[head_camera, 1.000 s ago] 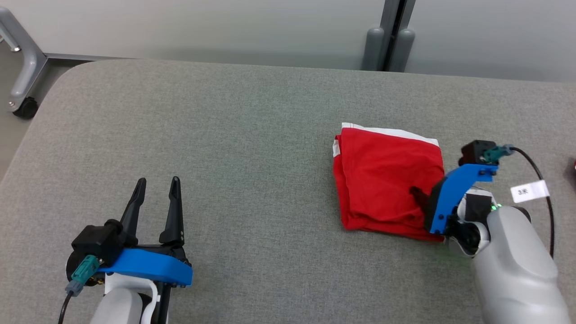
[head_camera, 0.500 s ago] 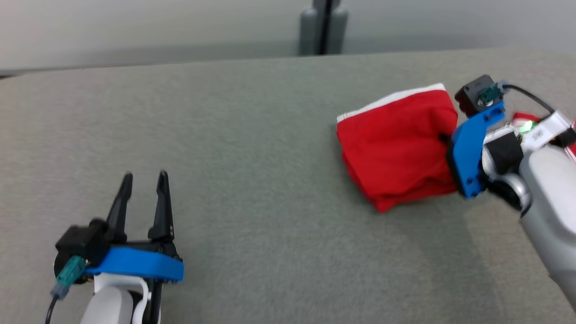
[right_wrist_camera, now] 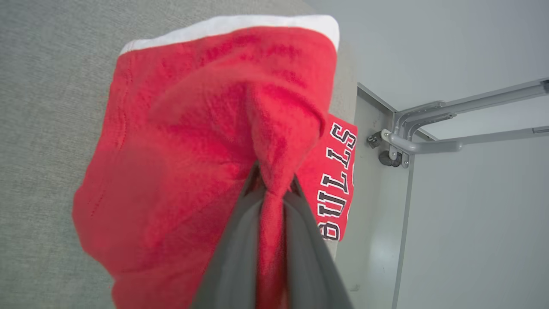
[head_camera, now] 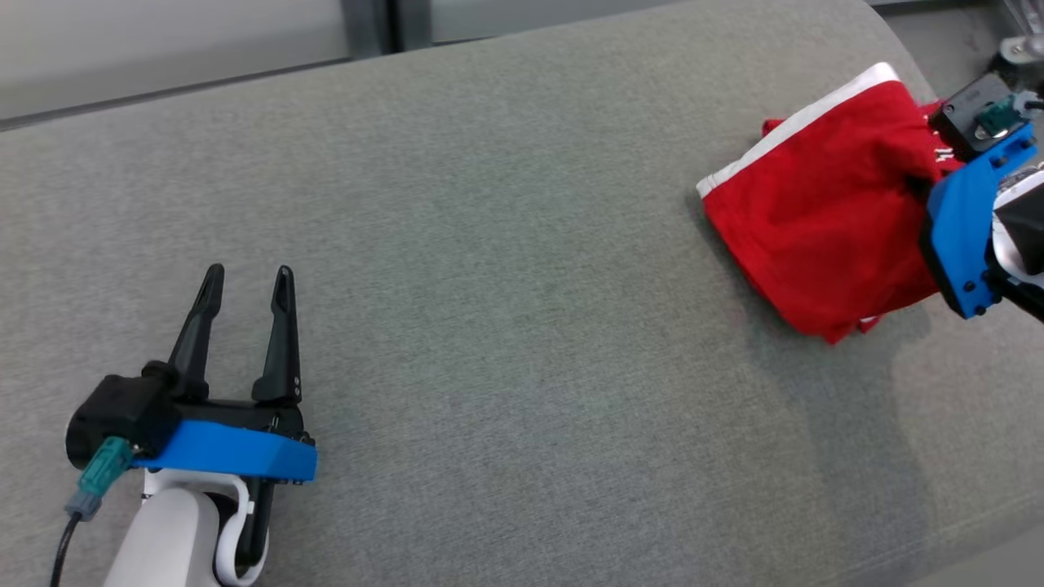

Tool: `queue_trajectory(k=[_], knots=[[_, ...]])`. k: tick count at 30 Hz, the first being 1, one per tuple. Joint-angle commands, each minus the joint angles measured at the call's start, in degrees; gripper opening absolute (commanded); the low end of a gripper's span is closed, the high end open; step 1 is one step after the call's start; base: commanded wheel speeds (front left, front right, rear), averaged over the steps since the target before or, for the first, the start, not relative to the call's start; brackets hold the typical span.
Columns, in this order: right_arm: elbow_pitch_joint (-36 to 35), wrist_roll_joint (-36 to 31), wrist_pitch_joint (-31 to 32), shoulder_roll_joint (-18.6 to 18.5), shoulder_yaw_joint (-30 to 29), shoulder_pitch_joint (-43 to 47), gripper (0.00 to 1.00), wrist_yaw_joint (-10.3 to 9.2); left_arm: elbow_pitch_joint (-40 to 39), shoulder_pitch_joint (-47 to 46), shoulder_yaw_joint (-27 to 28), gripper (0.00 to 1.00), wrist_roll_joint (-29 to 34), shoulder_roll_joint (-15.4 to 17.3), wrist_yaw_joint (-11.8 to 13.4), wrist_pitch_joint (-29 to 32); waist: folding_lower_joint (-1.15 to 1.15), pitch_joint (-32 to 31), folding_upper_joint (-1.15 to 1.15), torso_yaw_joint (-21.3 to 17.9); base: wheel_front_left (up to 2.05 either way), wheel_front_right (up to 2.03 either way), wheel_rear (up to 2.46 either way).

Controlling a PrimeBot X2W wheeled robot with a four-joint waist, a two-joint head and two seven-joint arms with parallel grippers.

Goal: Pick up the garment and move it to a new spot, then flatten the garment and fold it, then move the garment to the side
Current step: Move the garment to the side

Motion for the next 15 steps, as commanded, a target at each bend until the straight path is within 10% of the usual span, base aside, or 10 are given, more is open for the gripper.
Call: queue_trajectory(k=[1,15], knots=[[0.67,-0.67,-1.19,-0.43,0.25,-1.39,0.0,-0.02,-0.38,-1.31,0.03,1.0,0.09,0.78,-0.05,0.12,0.0,0.33,0.0,-0.42,0.0,0.0,0.0],[21.44,-10.74,-20.32,0.95,-5.78,-5.01,0.0,-0.02,-8.72,-2.69,-0.52,1.0,1.06,6.65,0.47,6.71,0.0,8.21,0.0,-1.09,0.0,0.0,0.0]])
